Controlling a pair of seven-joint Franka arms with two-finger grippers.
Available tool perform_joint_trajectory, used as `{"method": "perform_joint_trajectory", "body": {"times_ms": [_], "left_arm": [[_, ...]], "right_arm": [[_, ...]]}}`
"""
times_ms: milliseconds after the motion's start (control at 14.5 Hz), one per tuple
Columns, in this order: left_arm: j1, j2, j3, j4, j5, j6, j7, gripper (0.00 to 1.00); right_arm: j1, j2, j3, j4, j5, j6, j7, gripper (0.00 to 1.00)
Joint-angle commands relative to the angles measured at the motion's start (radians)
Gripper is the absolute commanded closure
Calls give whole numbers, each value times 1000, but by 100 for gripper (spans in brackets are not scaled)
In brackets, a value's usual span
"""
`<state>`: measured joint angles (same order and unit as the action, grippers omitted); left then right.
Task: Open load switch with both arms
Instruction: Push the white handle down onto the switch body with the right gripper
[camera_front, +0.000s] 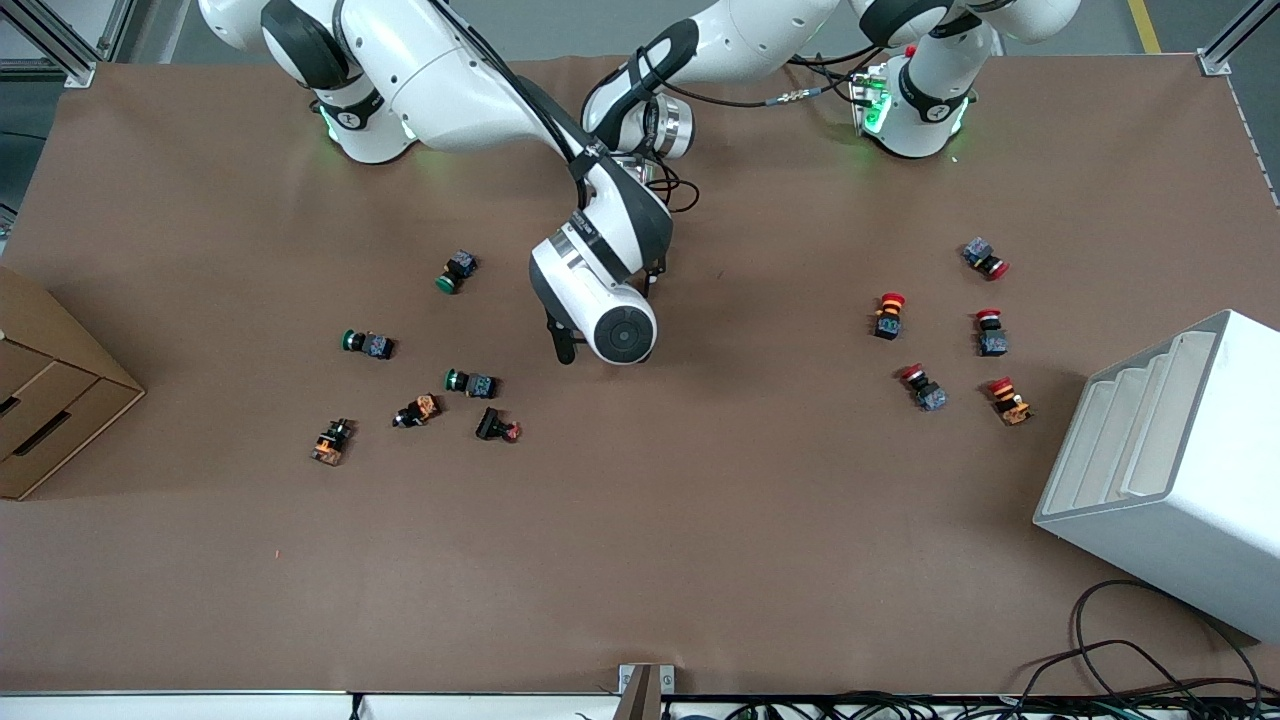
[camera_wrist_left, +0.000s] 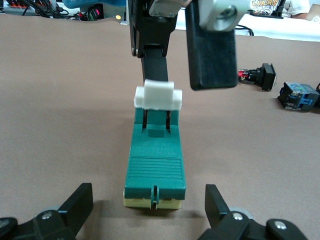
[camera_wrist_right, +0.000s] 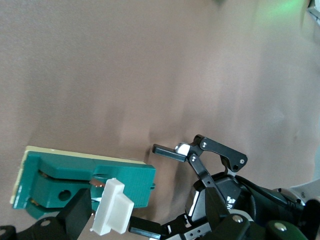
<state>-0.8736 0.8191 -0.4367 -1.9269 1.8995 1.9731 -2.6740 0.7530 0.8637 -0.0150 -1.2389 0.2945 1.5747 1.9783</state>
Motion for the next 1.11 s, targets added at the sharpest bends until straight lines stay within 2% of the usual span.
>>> {"method": "perform_joint_trajectory", "body": {"times_ms": [0,623,1038], "left_arm": [[-4,17,7,19,15,3,-18,1],[-5,17,7,19,15,3,-18,1],[-4,17,7,19,15,3,-18,1]], "right_arm": [[2,-26,23,-25,29,-5,19,0],[22,-17,23,-85,26,24,13,0],[-15,-29,21,-65,28,11,-39,0]]}}
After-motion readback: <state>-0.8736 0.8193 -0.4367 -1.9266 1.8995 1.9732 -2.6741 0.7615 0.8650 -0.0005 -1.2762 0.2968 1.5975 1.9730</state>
